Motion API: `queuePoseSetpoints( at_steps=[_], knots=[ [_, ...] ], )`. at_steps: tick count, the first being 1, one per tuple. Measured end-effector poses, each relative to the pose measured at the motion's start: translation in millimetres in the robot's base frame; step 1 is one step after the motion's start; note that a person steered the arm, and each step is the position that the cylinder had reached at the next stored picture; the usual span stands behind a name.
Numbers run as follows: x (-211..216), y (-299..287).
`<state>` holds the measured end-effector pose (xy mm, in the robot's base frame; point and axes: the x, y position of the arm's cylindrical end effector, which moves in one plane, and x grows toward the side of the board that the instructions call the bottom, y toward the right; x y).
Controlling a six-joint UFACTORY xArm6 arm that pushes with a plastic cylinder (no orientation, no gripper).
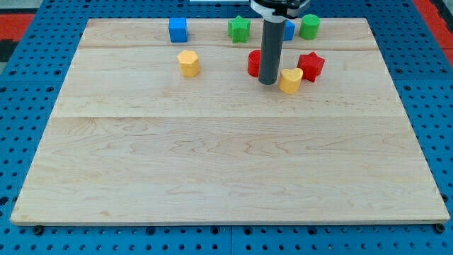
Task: Place your hand under the yellow hexagon
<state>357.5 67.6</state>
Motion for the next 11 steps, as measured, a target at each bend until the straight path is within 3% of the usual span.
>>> queuePoseSetpoints(
  at_steps=[4, 7, 9, 11],
  knots=[
    [22, 99],
    [26, 40],
    [57, -31],
    [42, -116]
  ],
)
